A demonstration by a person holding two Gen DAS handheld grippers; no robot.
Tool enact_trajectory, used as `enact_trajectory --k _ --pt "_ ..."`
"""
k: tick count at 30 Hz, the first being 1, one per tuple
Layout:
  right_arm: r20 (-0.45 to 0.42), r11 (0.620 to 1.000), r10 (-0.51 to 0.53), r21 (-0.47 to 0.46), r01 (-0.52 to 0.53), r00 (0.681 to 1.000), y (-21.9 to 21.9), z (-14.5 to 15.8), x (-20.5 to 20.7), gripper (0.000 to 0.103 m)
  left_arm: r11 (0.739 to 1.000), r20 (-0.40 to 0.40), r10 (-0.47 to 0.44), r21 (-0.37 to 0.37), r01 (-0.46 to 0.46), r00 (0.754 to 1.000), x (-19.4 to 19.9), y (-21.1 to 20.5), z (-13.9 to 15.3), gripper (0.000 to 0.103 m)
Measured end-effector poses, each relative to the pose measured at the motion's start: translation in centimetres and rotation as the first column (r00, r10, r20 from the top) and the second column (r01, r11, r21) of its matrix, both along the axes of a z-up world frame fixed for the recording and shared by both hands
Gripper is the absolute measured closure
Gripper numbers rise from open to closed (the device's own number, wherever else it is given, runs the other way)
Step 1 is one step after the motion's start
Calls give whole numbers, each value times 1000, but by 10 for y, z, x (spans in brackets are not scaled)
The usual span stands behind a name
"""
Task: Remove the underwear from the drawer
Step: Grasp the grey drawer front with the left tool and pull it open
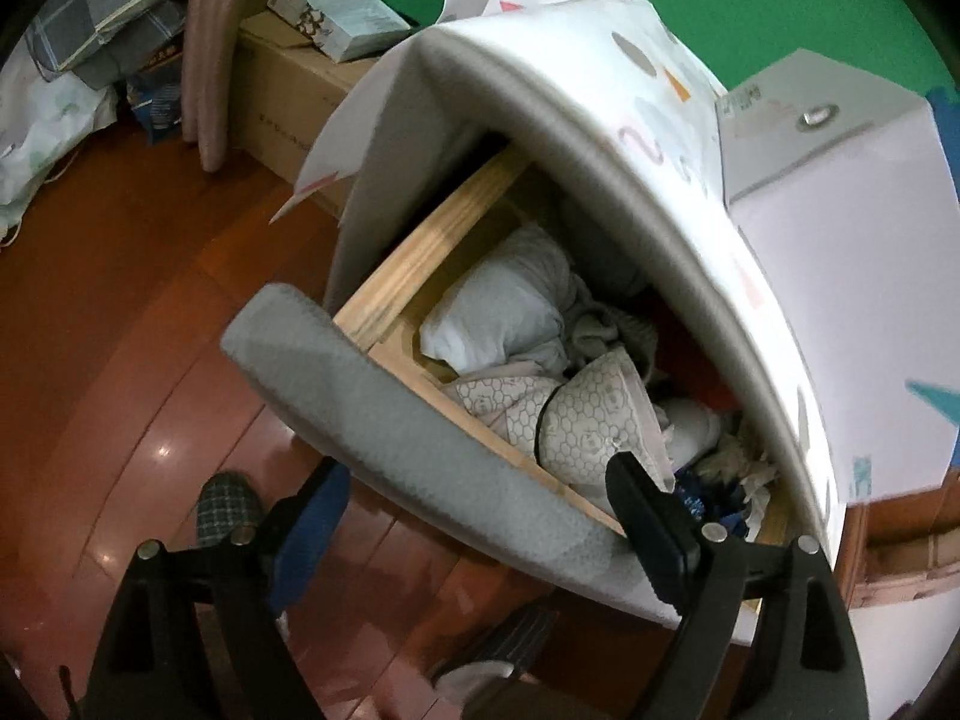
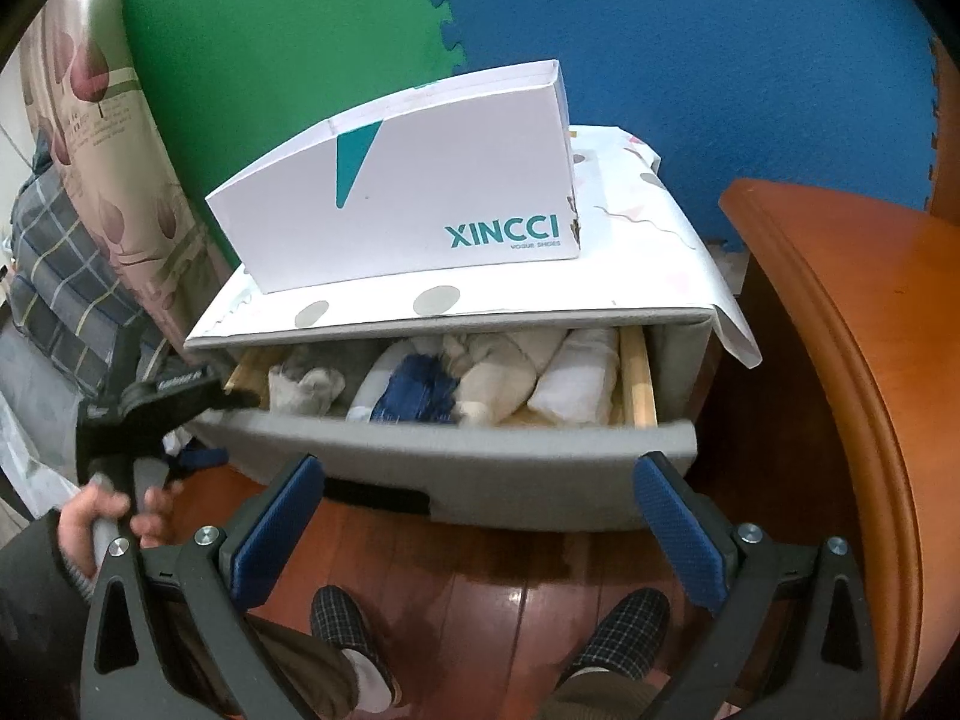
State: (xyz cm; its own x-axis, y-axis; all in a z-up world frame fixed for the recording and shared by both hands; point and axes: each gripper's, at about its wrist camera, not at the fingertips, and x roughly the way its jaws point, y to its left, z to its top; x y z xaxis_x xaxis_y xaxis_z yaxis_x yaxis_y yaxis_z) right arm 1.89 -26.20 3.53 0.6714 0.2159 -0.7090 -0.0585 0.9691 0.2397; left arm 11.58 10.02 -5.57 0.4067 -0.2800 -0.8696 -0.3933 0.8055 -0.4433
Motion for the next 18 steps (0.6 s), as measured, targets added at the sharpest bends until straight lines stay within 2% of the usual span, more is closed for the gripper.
enact_trajectory --k 11,18 --pt "15 1000 -7 -5 7 1000 1 2 -5 1 994 -96 -76 67 82 992 -44 6 2 11" --pt "6 1000 -7 -4 7 1000 -1 2 -3 1 986 -180 -120 90 138 976 -45 5 9 10"
